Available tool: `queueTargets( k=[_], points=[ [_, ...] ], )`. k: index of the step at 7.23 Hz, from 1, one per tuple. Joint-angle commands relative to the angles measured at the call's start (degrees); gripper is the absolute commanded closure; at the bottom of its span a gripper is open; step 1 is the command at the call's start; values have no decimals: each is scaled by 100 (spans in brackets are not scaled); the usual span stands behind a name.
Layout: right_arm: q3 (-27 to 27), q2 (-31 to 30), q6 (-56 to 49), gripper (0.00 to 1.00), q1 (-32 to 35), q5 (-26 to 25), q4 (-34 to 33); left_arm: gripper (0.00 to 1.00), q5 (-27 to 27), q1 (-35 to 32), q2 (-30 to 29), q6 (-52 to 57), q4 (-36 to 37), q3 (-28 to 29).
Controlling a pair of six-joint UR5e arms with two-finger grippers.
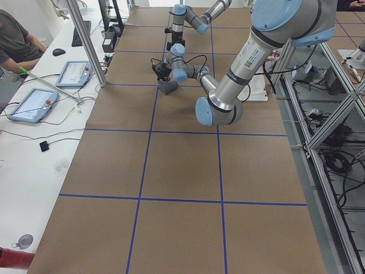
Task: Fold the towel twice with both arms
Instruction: 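Lay the folded end down and open the left gripper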
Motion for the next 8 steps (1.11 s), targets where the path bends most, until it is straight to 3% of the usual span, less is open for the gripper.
queueTargets(
  k=[1,4,5,6,8],
  points=[
    [-8,7,1,0,-9,-31,5,0,16,-84,-206,31,-192,419],
    [-26,77,54,0,-52,-84,5,0,-106,-278,-365,-13,-229,368],
    [-52,173,63,0,-270,-354,23,0,-412,-322,-348,-4,-194,238],
    [-122,400,63,0,-594,-774,6,0,-737,-400,-130,4,-159,-86],
    [-646,909,264,0,-703,-989,75,0,-837,-445,833,48,-150,-1094]
  ],
)
